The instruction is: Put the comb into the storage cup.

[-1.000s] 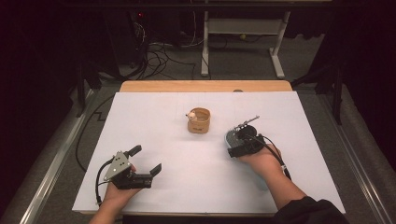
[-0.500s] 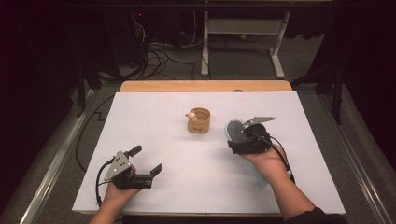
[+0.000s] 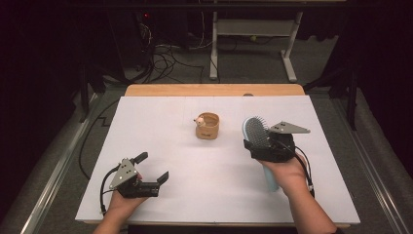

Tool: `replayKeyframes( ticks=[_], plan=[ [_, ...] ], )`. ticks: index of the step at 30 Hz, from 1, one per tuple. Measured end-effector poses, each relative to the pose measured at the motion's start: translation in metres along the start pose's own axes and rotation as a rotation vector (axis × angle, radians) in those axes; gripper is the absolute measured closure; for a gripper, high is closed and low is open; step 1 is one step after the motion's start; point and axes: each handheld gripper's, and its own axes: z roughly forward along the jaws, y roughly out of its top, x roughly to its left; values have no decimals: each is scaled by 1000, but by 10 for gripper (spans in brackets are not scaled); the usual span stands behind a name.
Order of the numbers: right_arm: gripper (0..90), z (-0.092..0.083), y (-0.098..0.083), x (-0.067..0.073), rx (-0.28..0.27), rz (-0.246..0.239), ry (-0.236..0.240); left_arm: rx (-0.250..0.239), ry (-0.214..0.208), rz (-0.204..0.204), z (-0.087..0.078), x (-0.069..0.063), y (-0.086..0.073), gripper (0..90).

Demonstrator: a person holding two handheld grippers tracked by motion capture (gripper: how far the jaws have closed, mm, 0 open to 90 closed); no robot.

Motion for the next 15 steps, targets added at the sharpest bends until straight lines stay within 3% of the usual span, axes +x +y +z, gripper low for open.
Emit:
replayKeyframes(
  ticks=[7,15],
  plan=[
    [208,-14,-3,-2,-129,6,34,2,2,4,0,0,-1,2],
    [208,-24,-10,-8,-231,19,50,8,1,11,1,-1,-3,2]
  ],
)
